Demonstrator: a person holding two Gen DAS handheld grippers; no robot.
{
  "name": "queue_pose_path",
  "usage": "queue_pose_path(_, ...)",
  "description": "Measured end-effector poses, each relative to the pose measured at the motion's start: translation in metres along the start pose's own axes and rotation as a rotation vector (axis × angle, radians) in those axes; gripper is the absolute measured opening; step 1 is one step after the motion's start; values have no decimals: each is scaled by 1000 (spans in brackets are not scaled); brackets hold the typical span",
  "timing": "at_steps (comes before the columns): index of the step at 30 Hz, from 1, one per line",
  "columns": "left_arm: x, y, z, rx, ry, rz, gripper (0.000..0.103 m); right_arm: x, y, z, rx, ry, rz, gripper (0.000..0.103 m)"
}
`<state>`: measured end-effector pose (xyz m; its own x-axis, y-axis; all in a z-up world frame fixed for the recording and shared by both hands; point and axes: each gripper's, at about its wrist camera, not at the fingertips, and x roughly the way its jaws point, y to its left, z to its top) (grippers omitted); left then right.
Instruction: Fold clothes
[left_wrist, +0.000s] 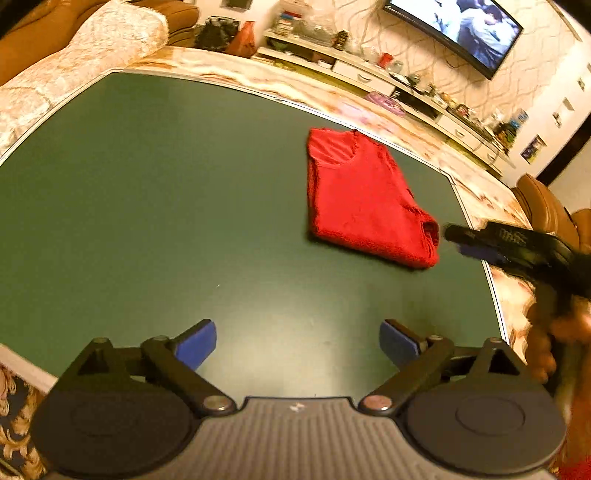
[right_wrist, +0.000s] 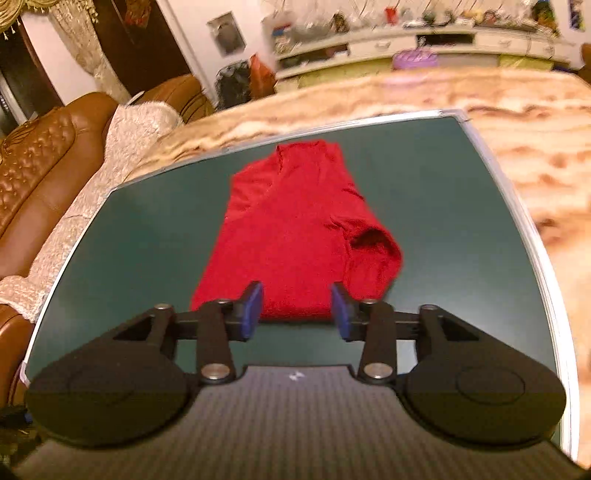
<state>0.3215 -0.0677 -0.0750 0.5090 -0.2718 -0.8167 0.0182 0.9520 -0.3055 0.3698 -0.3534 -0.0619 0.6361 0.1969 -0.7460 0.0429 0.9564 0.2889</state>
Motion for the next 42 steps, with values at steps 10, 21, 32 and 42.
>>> queue_pose_path(10, -27, -16, -7, 33, -22, 66, 101, -79, 28, -61, 19, -42, -186, 62)
queue_pose_path(21, -48, -20, -25, 54, -6, 100, 101, -122, 59, -81, -42, -39, -220, 71)
queue_pose_path(32, -60, -15, -27, 70, -5, 125, 102, -132, 78, -92, -91, -53, -240, 80)
queue_pose_path(42, -67, -17, -31, 101, 1, 110, 102, -134, 79, -90, -49, 9, -185, 81)
